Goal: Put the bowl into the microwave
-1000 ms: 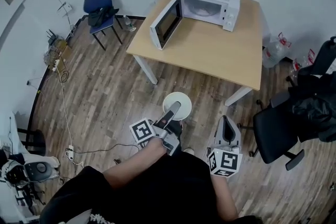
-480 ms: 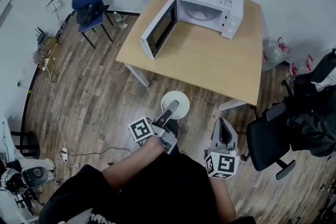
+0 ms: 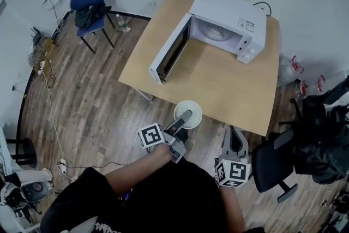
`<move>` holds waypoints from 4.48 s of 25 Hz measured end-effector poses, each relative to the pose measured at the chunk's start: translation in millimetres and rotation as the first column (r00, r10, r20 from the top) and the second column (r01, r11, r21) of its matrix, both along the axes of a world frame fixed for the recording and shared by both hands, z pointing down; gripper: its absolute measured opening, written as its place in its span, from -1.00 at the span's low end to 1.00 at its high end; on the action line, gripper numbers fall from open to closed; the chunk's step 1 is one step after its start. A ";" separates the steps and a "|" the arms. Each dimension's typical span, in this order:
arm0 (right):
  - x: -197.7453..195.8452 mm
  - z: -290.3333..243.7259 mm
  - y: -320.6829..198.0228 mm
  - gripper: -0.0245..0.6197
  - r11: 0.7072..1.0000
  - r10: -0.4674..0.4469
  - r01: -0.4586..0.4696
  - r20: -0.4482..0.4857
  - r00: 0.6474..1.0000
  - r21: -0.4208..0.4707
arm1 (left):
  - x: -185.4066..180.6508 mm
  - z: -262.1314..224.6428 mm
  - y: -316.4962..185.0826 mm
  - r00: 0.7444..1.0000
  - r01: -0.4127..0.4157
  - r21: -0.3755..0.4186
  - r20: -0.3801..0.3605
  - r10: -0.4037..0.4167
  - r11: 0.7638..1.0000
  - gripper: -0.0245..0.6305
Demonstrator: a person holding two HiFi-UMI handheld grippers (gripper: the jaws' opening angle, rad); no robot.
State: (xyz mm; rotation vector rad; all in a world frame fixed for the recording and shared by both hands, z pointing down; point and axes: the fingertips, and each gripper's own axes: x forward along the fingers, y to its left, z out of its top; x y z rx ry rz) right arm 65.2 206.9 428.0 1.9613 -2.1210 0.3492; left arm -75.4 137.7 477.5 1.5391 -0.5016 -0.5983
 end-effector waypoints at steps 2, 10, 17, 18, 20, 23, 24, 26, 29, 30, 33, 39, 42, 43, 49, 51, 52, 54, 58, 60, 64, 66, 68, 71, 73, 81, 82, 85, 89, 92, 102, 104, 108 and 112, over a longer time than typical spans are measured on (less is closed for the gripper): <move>-1.6 0.7 -19.7 -0.74 1.000 0.010 -0.010 -0.002 1.000 -0.008 | -1.7 2.7 -16.7 1.000 -0.010 -0.012 -0.008 0.010 1.000 -0.23; -21.6 -1.2 -81.9 -0.74 1.000 0.016 -0.016 -0.063 0.998 0.003 | 3.1 14.9 -71.3 0.994 -0.112 -0.018 0.003 0.112 0.994 -0.23; -22.2 10.0 -112.0 -0.74 1.000 0.000 -0.001 -0.057 0.998 -0.022 | 11.9 21.3 -103.3 0.997 -0.078 -0.037 -0.026 0.077 0.996 -0.23; -21.0 11.2 -117.1 -0.74 1.000 -0.002 0.001 -0.055 0.998 -0.020 | 13.5 22.8 -108.2 0.997 -0.073 -0.038 -0.023 0.072 0.997 -0.23; -17.8 12.8 -126.9 -0.74 1.000 -0.007 0.006 -0.052 0.999 -0.018 | 16.9 27.0 -116.7 0.998 -0.069 -0.038 0.008 0.069 0.997 -0.23; -12.2 16.2 -145.3 -0.74 0.999 -0.028 0.028 -0.052 0.998 -0.017 | 24.3 28.1 -133.7 0.998 -0.057 -0.029 0.029 0.058 0.998 -0.23; -10.3 18.0 -153.8 -0.74 0.999 -0.039 0.038 -0.050 0.998 -0.016 | 28.4 25.2 -141.9 0.999 -0.048 -0.020 0.011 0.048 0.999 -0.23; -5.4 21.6 -172.4 -0.74 0.998 -0.062 0.062 -0.035 0.997 -0.014 | 35.7 23.2 -158.7 1.000 -0.027 -0.011 -0.010 0.027 1.000 -0.23; 8.7 24.6 -204.0 -0.74 0.997 -0.078 0.078 -0.004 0.997 -0.014 | 42.4 32.8 -184.4 1.000 0.000 -0.023 0.024 0.000 1.000 -0.23; 15.3 25.0 -214.4 -0.74 0.997 -0.077 0.077 0.005 0.997 -0.016 | 45.1 35.9 -193.2 0.999 0.010 -0.029 0.041 -0.008 1.000 -0.23; 35.0 27.1 -241.2 -0.74 0.997 -0.072 0.072 0.017 0.997 -0.017 | 58.2 39.2 -219.1 0.998 0.036 -0.034 0.059 -0.034 0.999 -0.23; 68.5 45.9 -284.4 -0.74 0.995 -0.082 0.082 0.021 0.996 -0.047 | 89.2 49.0 -263.4 0.996 0.071 -0.052 0.060 -0.068 0.996 -0.23; 82.2 57.2 -299.4 -0.74 0.994 -0.081 0.083 0.032 0.996 -0.072 | 100.0 66.1 -281.3 0.991 0.083 -0.074 0.109 -0.075 0.994 -0.23; 86.0 60.2 -303.5 -0.74 0.994 -0.077 0.080 0.042 0.996 -0.079 | 104.7 71.5 -288.3 0.990 0.084 -0.076 0.119 -0.075 0.994 -0.23; 96.5 72.3 -325.1 -0.74 0.992 -0.089 0.095 0.068 0.994 -0.088 | 126.5 96.1 -331.2 0.987 0.103 -0.081 0.130 -0.092 0.991 -0.23; 99.0 78.7 -330.3 -0.74 0.990 -0.099 0.105 0.070 0.993 -0.098 | 132.1 103.6 -344.2 0.987 0.111 -0.073 0.121 -0.102 0.991 -0.23; 100.5 81.3 -332.7 -0.74 0.989 -0.103 0.110 0.070 0.992 -0.102 | 134.7 108.1 -350.8 0.987 0.116 -0.071 0.119 -0.107 0.991 -0.23; 103.4 85.5 -336.7 -0.74 0.987 -0.108 0.116 0.074 0.991 -0.110 | 136.9 121.0 -362.1 0.982 0.133 -0.087 0.146 -0.119 0.987 -0.23; 104.4 94.6 -342.9 -0.74 0.982 -0.127 0.138 0.093 0.988 -0.128 | 143.8 138.5 -384.4 0.974 0.154 -0.097 0.185 -0.134 0.983 -0.23; 103.9 98.1 -345.8 -0.74 0.980 -0.138 0.150 0.094 0.986 -0.134 | 149.7 145.0 -393.9 0.972 0.151 -0.095 0.193 -0.130 0.984 -0.23; 106.3 100.8 -356.5 -0.74 0.979 -0.141 0.154 0.100 0.985 -0.131 | 154.6 165.2 -412.2 0.966 0.169 -0.122 0.217 -0.139 0.978 -0.23; 109.5 103.0 -360.4 -0.74 0.979 -0.140 0.153 0.102 0.985 -0.134 | 157.1 174.6 -418.1 0.968 0.179 -0.141 0.200 -0.149 0.974 -0.23; 112.6 106.3 -363.6 -0.74 0.979 -0.137 0.151 0.103 0.985 -0.139 | 159.7 179.8 -425.1 0.973 0.190 -0.145 0.159 -0.167 0.971 -0.23; 117.0 109.0 -365.6 -0.74 0.980 -0.128 0.141 0.097 0.987 -0.143 | 161.2 187.2 -436.9 0.975 0.221 -0.166 0.077 -0.211 0.961 -0.23; 120.7 108.6 -365.7 -0.74 0.982 -0.117 0.127 0.083 0.990 -0.137 | 159.3 196.1 -443.0 0.969 0.240 -0.177 0.097 -0.226 0.955 -0.23; 127.1 115.1 -355.9 -0.74 0.983 -0.086 0.098 0.083 0.993 -0.152 | 164.2 203.0 -457.5 0.952 0.281 -0.191 0.183 -0.247 0.941 -0.23; 127.5 115.5 -354.4 -0.74 0.983 -0.084 0.096 0.083 0.993 -0.154 | 165.4 202.5 -459.6 0.952 0.279 -0.193 0.182 -0.245 0.941 -0.23; 128.6 117.3 -350.9 -0.74 0.983 -0.077 0.089 0.083 0.994 -0.159 | 169.7 201.7 -466.6 0.955 0.267 -0.191 0.183 -0.233 0.945 -0.23; 126.2 116.6 -348.2 -0.74 0.983 -0.077 0.089 0.081 0.994 -0.159 | 166.7 198.6 -473.3 0.917 0.251 -0.107 0.346 -0.200 0.962 -0.23; 127.3 115.6 -345.6 -0.74 0.984 -0.065 0.078 0.085 0.994 -0.160 | 161.0 198.4 -477.5 0.871 0.241 -0.053 0.452 -0.192 0.969 -0.22; 125.3 120.9 -336.7 -0.74 0.981 -0.072 0.087 0.090 0.993 -0.174 | 148.5 195.0 -493.6 0.769 0.208 0.102 0.598 -0.227 0.973 -0.03; 126.8 121.7 -337.5 -0.74 0.980 -0.076 0.090 0.088 0.993 -0.177 | 143.2 194.2 -498.1 0.753 0.224 0.124 0.608 -0.252 0.967 -0.01; 134.1 123.4 -339.1 -0.74 0.981 -0.061 0.077 0.091 0.994 -0.180 | 137.6 194.5 -505.2 0.712 0.222 0.155 0.649 -0.269 0.963 -0.01; 137.7 125.4 -337.2 -0.74 0.979 -0.054 0.071 0.096 0.994 -0.189 | 142.2 197.8 -505.4 0.634 0.134 0.224 0.730 -0.257 0.965 0.04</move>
